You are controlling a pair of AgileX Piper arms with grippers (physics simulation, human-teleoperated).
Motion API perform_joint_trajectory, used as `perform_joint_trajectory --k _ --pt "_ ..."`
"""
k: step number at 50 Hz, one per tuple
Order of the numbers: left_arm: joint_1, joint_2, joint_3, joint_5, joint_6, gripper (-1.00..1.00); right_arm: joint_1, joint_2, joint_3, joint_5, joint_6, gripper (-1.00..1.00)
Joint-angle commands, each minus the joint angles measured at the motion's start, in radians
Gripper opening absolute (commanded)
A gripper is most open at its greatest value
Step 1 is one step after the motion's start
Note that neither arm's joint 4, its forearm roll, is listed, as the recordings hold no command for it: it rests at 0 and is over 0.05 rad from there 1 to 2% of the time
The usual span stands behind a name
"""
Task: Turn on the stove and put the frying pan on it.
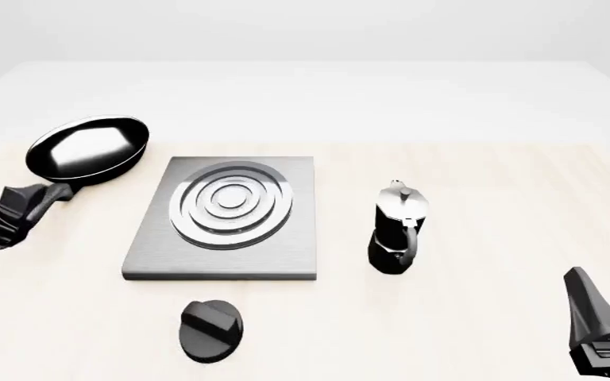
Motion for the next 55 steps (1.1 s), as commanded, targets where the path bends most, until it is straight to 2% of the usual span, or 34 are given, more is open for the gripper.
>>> perform_joint_trajectory --k 1,17,22,44,55 --pt "0.034 0.055 0.004 -0.056 0.002 1.00 0.000 0.000 0.000 0.000 0.000 1.00" --pt "0.112 0.109 -0.025 -0.105 -0.019 1.00 0.000 0.000 0.000 0.000 0.000 1.00" --pt "0.111 0.126 -0.020 -0.115 -0.051 1.00 0.000 0.000 0.000 0.000 0.000 1.00" --pt "0.182 0.196 0.008 -0.182 -0.023 1.00 0.000 0.000 0.000 0.000 0.000 1.00" --pt "0.200 0.247 0.001 -0.221 -0.057 1.00 0.000 0.000 0.000 0.000 0.000 1.00"
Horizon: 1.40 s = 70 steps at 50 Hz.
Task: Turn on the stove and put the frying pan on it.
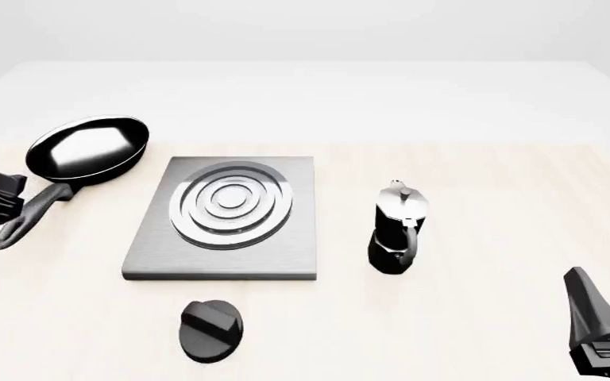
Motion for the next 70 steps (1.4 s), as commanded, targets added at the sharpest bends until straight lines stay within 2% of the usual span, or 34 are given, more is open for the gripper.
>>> perform_joint_trajectory --k 1,23,31,33,38,46,56,70 --pt "0.030 0.054 0.000 -0.042 -0.016 1.00 0.000 0.000 0.000 0.000 0.000 1.00" --pt "0.033 0.137 0.015 -0.132 -0.034 1.00 0.000 0.000 0.000 0.000 0.000 1.00" --pt "0.030 0.193 -0.012 -0.160 -0.056 1.00 0.000 0.000 0.000 0.000 0.000 1.00" --pt "0.031 0.213 -0.038 -0.156 -0.097 1.00 0.000 0.000 0.000 0.000 0.000 1.00" --pt "0.046 0.254 -0.069 -0.155 -0.093 1.00 0.000 0.000 0.000 0.000 0.000 1.00" --pt "0.060 0.270 -0.151 -0.087 -0.099 1.00 0.000 0.000 0.000 0.000 0.000 1.00" --pt "0.077 0.275 -0.166 -0.066 -0.098 1.00 0.000 0.000 0.000 0.000 0.000 1.00" --pt "0.096 0.338 -0.145 -0.109 -0.099 1.00 0.000 0.000 0.000 0.000 0.000 1.00"
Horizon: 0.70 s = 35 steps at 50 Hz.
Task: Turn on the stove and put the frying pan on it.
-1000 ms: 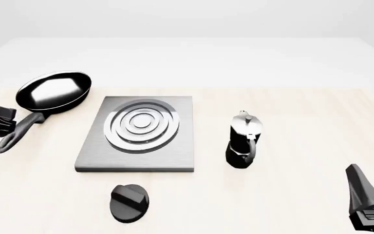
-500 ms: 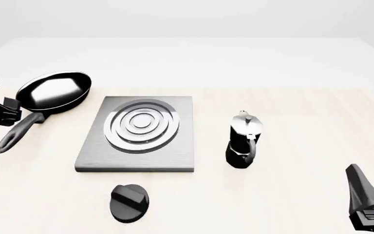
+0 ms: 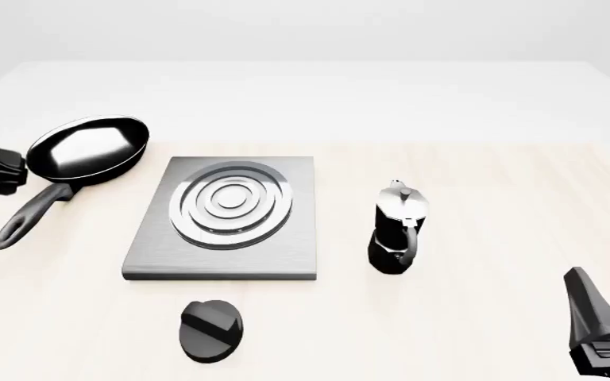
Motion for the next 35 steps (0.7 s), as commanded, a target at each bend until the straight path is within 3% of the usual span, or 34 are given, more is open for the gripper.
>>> perform_joint_trajectory --k 1,12,22,35 --pt "0.018 0.050 0.003 -0.020 -0.008 1.00 0.000 0.000 0.000 0.000 0.000 1.00" --pt "0.033 0.097 0.044 -0.076 -0.007 1.00 0.000 0.000 0.000 0.000 0.000 1.00" --pt "0.030 0.166 0.113 -0.198 -0.009 1.00 0.000 0.000 0.000 0.000 0.000 1.00" --pt "0.032 0.244 0.110 -0.269 -0.011 1.00 0.000 0.000 0.000 0.000 0.000 1.00"
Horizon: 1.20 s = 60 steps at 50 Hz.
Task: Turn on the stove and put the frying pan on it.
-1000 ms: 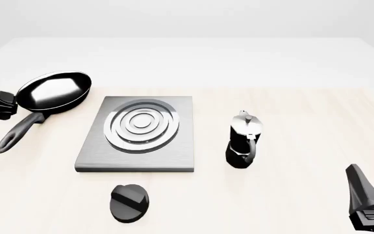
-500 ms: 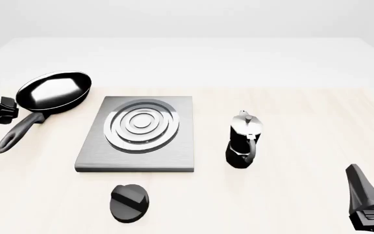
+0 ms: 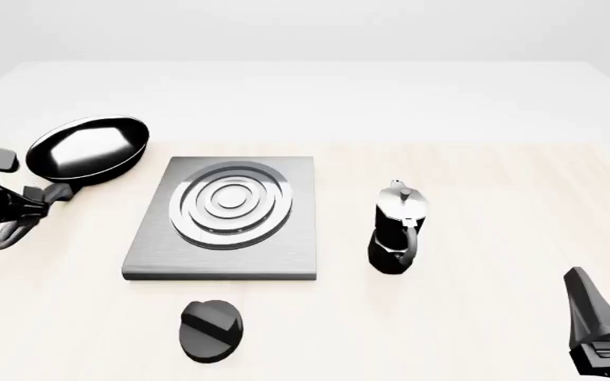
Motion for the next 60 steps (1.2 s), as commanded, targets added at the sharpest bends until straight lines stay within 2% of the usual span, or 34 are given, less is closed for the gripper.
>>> perform_joint_trajectory --k 1,60 --pt "0.006 0.069 0.009 -0.070 0.001 1.00 0.000 0.000 0.000 0.000 0.000 1.00" --pt "0.058 0.170 -0.054 -0.080 0.012 1.00 0.000 0.000 0.000 0.000 0.000 1.00"
